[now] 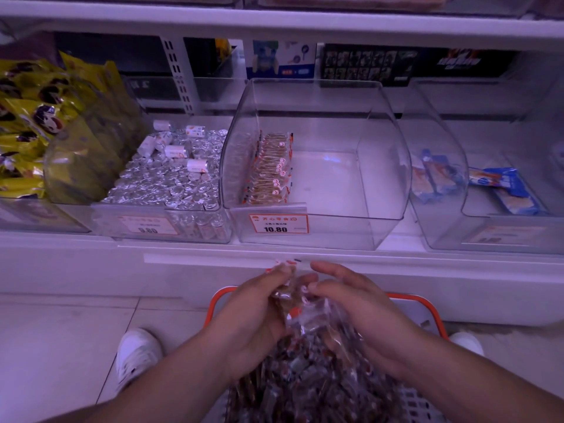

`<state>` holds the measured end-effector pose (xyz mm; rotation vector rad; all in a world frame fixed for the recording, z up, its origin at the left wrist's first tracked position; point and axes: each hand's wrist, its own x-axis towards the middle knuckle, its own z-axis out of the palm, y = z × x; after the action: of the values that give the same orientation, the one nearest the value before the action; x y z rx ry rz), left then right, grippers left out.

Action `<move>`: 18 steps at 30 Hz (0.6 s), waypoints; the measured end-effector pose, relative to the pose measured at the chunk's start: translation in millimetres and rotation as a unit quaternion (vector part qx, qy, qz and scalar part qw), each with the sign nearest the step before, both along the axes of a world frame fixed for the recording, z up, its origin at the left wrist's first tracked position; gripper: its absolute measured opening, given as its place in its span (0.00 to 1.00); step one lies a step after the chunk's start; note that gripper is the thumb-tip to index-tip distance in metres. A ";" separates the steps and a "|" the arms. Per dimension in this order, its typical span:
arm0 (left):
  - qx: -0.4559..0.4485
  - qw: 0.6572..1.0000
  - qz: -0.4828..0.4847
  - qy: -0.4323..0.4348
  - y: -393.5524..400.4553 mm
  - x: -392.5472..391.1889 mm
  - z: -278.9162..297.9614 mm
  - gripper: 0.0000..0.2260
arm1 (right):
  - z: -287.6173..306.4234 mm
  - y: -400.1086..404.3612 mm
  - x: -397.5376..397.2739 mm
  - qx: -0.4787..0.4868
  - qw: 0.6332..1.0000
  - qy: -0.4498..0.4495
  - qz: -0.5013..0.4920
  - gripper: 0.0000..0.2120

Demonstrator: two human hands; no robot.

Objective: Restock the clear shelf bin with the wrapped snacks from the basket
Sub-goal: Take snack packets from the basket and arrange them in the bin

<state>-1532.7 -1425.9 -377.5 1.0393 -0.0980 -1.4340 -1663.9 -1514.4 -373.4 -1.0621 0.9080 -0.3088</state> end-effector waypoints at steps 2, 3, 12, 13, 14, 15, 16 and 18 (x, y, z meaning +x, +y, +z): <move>0.014 0.999 0.043 0.004 0.2 -0.9 -4.8 0.07 | -1.9 -0.6 0.7 0.012 0.998 0.017 -0.054 0.15; 0.024 0.998 0.064 0.002 0.4 -0.7 -7.6 0.05 | -3.7 -1.3 0.6 0.010 0.997 0.027 -0.072 0.13; 0.109 0.985 0.115 -0.066 3.9 0.4 -15.3 0.17 | 0.8 -6.2 -6.4 -0.208 0.977 0.008 -0.048 0.20; 0.115 0.987 0.098 -0.059 3.7 -4.3 -13.7 0.19 | 0.6 -4.3 -6.2 -0.288 0.957 0.006 -0.044 0.21; 0.112 0.990 0.078 -0.044 3.0 -9.7 -11.5 0.19 | -0.5 -0.5 -4.8 -0.350 0.936 0.002 -0.030 0.22; 0.102 0.993 0.053 -0.026 2.1 -14.6 -8.4 0.16 | -2.3 5.2 -2.9 -0.388 0.922 0.007 -0.005 0.23; 0.088 0.996 0.023 -0.014 1.9 -18.6 -4.6 0.12 | -5.6 12.2 -0.6 -0.405 0.914 0.017 0.029 0.25; 0.055 0.998 -0.018 -0.005 2.0 -21.6 0.1 0.12 | -11.8 23.2 1.8 -0.429 0.896 0.052 0.098 0.32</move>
<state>-1554.3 -1423.9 -377.5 1.1397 -0.0452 -1.4796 -1662.1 -1491.2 -385.2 -1.9900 0.7476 -0.5089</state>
